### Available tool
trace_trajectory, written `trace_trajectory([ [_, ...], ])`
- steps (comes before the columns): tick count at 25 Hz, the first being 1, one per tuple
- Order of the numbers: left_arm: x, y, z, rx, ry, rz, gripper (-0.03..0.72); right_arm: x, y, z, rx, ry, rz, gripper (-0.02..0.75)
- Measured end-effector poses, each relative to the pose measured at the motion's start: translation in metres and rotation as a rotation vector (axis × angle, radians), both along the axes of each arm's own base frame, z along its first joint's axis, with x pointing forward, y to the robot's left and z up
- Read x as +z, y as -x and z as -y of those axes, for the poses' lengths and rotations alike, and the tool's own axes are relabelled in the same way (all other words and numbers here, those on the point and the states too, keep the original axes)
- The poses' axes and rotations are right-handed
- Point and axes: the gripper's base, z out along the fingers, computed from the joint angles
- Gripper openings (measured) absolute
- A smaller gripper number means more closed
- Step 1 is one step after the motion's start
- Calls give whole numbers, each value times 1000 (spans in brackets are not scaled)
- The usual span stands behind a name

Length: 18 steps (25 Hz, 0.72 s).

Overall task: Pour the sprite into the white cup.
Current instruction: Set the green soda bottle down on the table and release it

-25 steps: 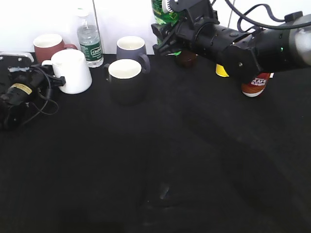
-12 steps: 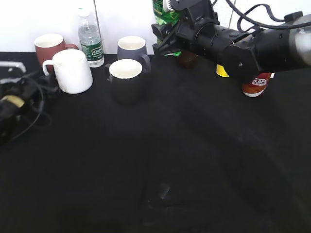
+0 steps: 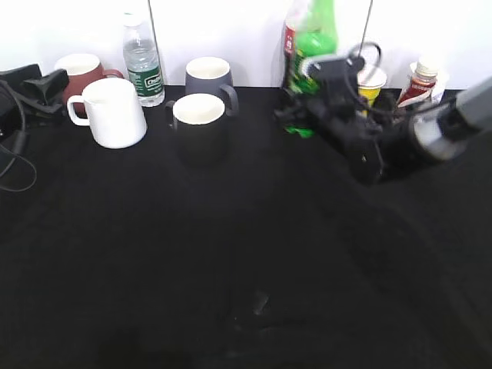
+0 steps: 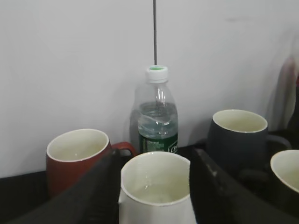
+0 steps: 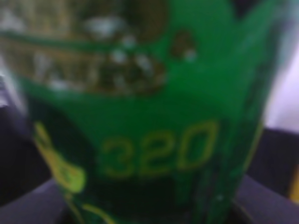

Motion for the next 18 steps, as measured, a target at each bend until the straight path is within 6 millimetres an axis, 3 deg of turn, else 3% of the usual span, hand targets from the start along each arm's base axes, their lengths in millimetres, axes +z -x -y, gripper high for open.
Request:
trace_trajectory([
  [5, -1, 0, 1, -11, -5, -9, 379, -28, -10, 0, -5, -6, -6, 376],
  [8, -1, 0, 2, -13, -5, -10, 375, -29, -11, -2, 12, -2, 1, 384],
  [18, -1, 0, 2, -13, 13, -15, 372, -21, -4, -1, 40, 16, -8, 601],
])
